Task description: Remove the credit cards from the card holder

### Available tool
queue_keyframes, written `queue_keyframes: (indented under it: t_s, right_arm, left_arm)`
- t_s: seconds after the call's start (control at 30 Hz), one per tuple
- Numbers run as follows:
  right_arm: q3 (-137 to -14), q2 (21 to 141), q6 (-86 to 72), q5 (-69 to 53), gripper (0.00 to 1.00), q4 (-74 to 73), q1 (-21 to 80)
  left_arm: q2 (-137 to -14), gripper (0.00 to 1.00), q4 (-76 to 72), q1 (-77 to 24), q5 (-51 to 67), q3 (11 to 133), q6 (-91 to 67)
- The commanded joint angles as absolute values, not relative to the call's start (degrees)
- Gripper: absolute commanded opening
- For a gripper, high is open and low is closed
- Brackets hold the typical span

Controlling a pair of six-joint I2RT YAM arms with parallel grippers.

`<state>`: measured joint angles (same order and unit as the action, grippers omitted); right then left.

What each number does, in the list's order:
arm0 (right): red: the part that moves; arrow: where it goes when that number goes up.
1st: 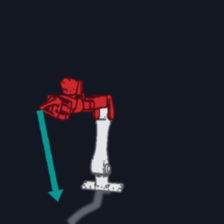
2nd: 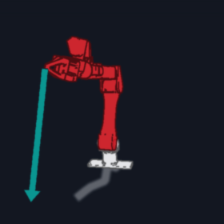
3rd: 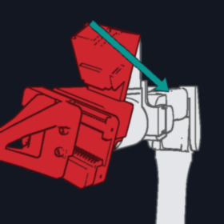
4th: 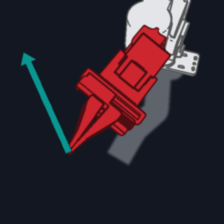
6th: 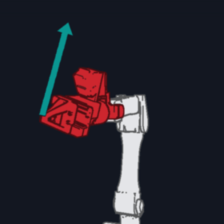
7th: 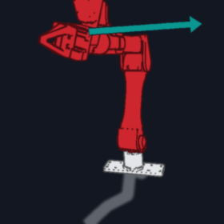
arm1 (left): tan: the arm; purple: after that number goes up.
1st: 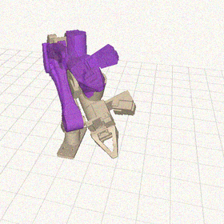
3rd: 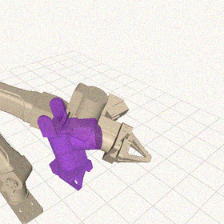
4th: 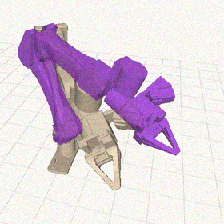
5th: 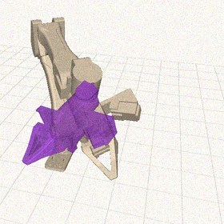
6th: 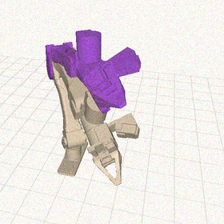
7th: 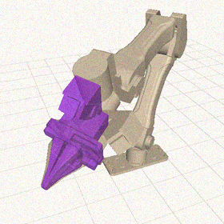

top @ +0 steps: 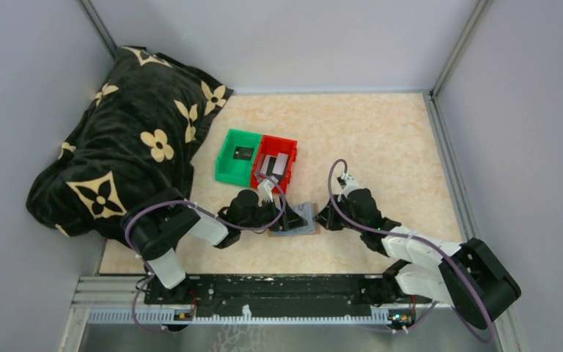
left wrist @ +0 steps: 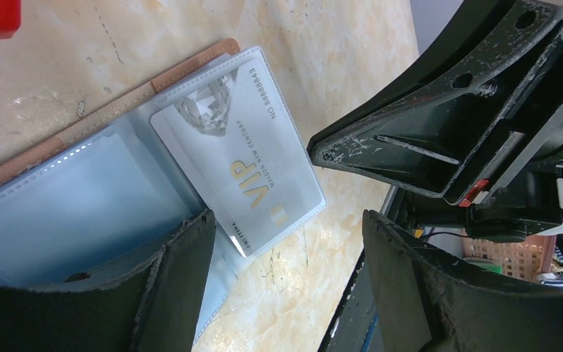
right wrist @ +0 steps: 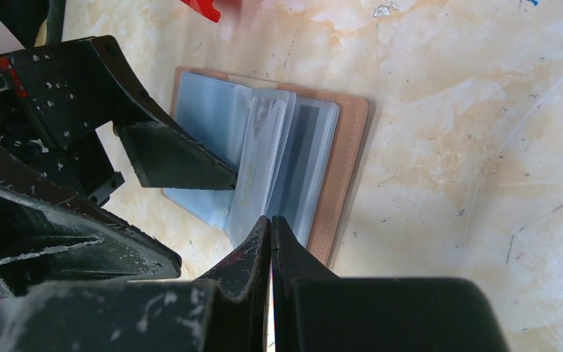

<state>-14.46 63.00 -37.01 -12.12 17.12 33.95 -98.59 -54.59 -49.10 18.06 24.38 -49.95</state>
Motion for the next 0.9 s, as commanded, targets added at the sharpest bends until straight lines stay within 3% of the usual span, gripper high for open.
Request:
queue_keyframes:
  t_s: [0.0,0.5,0.87]
  right_arm:
    - [-16.79,62.87,-36.26,-12.49,0.00,18.68,33.84]
    - [-16.95,58.90,-35.46,-9.00,0.00,14.05,33.88]
    - [-14.93,69.38,-37.02,-12.69,0.00,24.40,33.84]
  left_arm:
    - [-100.10,0.80,-54.33,-49.37,18.75,23.55,-50.00]
    - [-100.99,0.81,-55.94,-49.37,19.50,23.17,-50.77]
    - [-100.46,0.81,-55.94,-49.39,19.36,22.67,-50.90]
